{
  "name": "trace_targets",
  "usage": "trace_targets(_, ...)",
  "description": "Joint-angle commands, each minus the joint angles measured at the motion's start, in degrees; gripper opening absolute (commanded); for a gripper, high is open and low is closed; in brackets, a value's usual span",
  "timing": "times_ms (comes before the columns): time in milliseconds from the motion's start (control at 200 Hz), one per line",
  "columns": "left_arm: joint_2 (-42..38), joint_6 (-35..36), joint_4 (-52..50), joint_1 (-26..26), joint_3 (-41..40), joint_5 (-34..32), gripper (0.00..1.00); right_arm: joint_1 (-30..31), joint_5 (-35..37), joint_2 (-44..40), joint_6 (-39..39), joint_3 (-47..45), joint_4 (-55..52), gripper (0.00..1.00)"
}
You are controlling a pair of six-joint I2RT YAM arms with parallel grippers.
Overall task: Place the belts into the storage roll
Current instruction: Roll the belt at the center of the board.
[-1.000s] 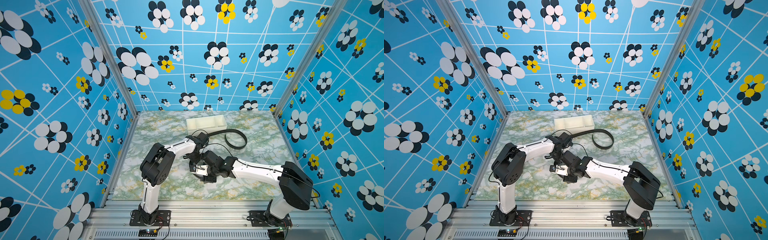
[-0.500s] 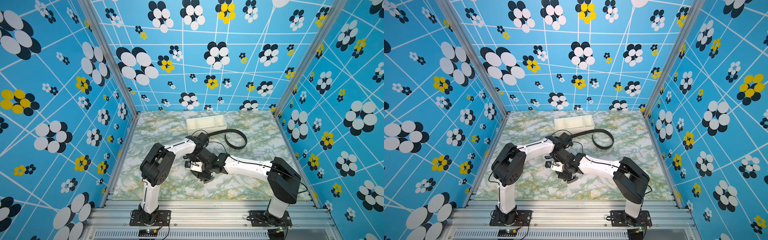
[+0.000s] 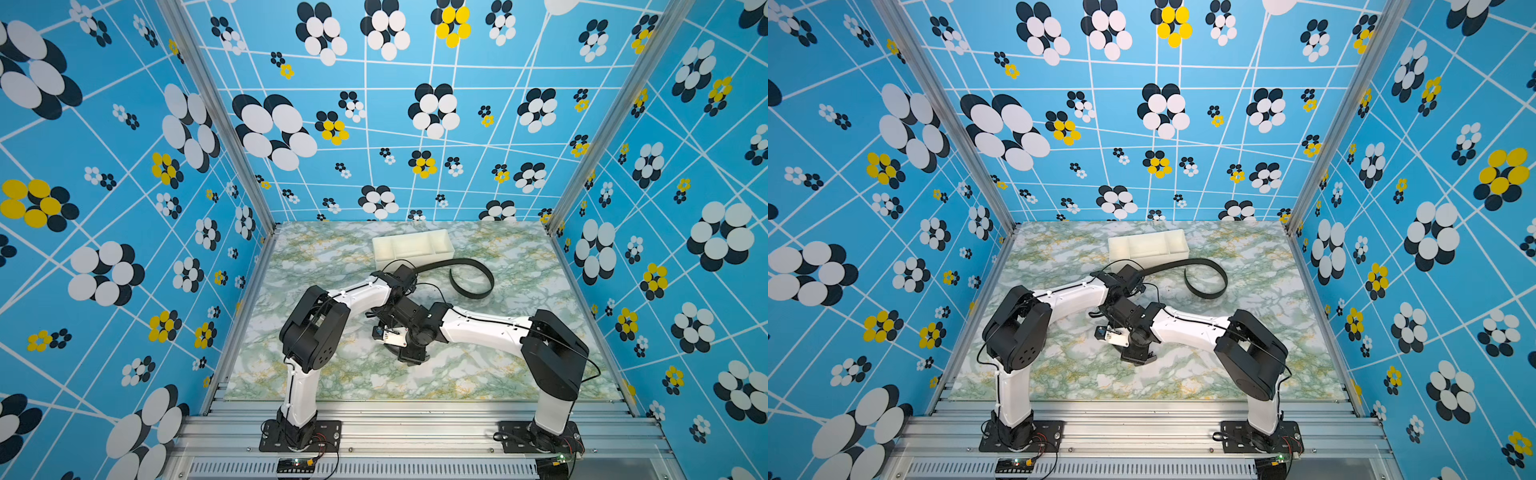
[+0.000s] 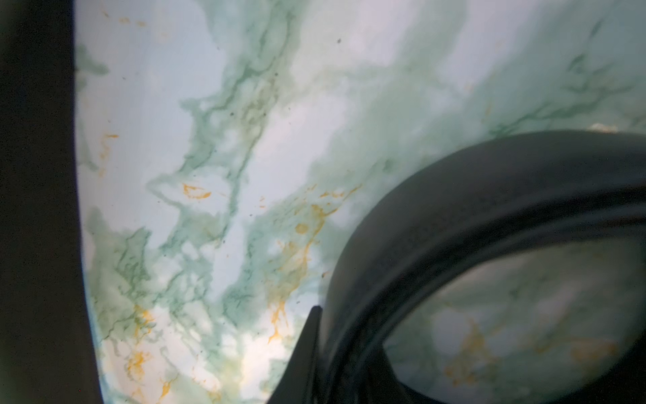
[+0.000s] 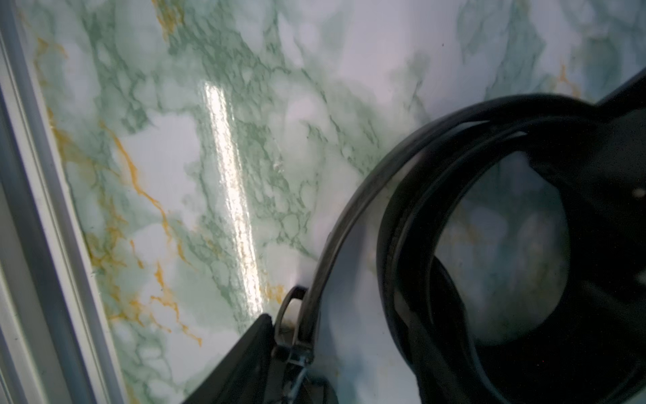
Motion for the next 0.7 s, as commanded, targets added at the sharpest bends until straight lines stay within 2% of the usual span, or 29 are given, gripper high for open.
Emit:
trace_targets(0,3.80,0.92,-5.80,-0.99,-1.88,-2.52,0.00,-0.59,1.81,3.02,2.29,3.10,-0.99,0.62)
trace_targets(230,3.95,-0.10,-5.97,-1.15,-1.62,-1.40,0.00,-0.17,4.19,6.81,4.88,7.61,-1.59,0.54)
trace_targets(405,4.33,0.03,-5.91,-1.72,-1.62,-1.35,0.00,0.27,5.64,6.96,3.64,7.50,-0.82,0.47)
trace_targets(485,4.33,0.08,-5.89,-1.72,-1.62,-1.20,0.00,0.54,5.86,6.31,2.56,6.49,0.23,0.36)
trace_targets(595,4.31,0.22,-5.98,-1.75,-1.45,-1.00,0.00,0.88,5.56,5.80,1.50,5.26,1.26,0.14)
trace_targets(694,4.33,-0.05,-6.20,-1.87,-0.84,0.18,0.00,1.06,4.93,5.82,0.69,4.69,1.30,0.11)
